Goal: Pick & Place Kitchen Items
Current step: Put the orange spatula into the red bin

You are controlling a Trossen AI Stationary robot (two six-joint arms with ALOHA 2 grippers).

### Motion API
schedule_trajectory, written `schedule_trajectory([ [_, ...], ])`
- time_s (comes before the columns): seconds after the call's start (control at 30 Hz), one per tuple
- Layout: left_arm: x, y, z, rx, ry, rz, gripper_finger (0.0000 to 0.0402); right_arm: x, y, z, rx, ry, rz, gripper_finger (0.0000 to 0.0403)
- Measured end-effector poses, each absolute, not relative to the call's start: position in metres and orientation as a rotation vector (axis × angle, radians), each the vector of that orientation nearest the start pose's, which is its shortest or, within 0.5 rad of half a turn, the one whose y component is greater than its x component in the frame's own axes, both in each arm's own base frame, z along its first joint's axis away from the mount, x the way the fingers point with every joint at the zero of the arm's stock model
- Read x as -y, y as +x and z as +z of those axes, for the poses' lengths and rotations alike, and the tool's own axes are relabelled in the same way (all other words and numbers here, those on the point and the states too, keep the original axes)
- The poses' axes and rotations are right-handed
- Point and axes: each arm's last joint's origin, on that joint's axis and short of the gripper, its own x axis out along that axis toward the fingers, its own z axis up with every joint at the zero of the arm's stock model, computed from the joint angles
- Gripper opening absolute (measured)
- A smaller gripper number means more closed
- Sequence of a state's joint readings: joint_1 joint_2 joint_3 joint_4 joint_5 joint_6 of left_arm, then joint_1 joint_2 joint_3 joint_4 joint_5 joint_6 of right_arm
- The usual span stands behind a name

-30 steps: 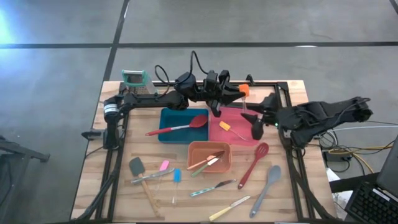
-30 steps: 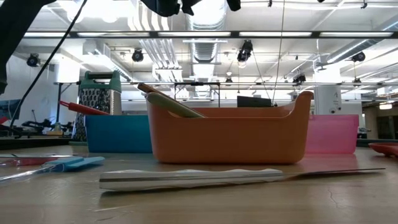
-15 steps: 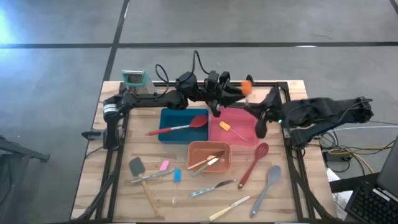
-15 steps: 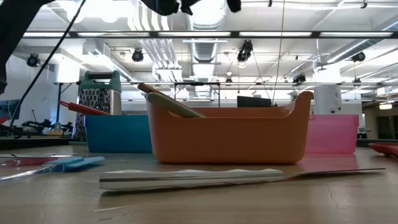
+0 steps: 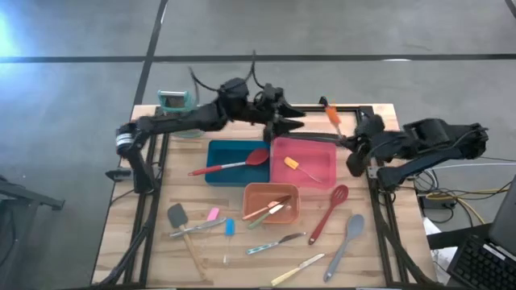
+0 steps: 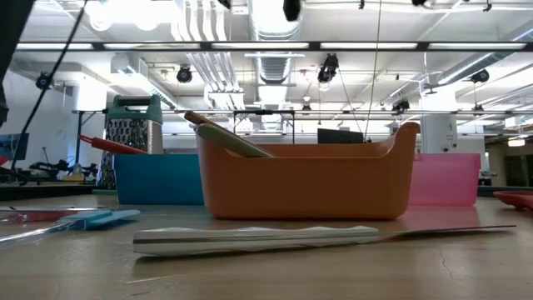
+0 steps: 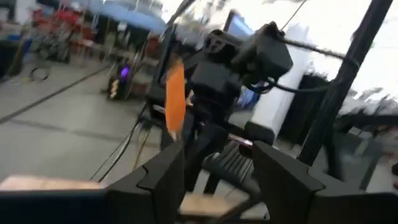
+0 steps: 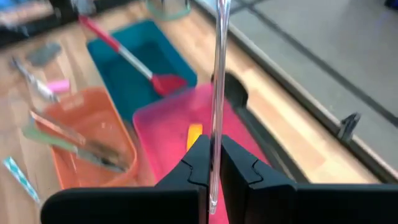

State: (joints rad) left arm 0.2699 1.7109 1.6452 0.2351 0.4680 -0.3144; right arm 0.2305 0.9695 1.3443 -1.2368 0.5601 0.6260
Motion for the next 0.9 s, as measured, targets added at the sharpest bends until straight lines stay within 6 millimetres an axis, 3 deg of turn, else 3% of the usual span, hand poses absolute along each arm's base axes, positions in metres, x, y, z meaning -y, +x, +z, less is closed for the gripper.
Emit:
schedule_trajectory([
  [0.27,-0.083,0.317,0.462,-0.011,-0.129,0.085,0.0183,-0.012,0.163,0.345,-0.897,0.293,-0.535,0.0009],
  [0.43,-0.074,0.275,0.485,-0.001,-0.112,0.17,0.0183,0.001,0.184,0.309,-1.055,0.347,-0.5,0.0009],
  [0.7,-0.063,0.229,0.496,-0.06,-0.132,0.257,0.0181,0.028,0.208,0.253,-1.184,0.443,-0.346,0.0009],
  [0.9,-0.061,0.215,0.492,-0.091,-0.141,0.322,0.0181,0.045,0.213,0.217,-1.26,0.474,-0.338,0.0008],
])
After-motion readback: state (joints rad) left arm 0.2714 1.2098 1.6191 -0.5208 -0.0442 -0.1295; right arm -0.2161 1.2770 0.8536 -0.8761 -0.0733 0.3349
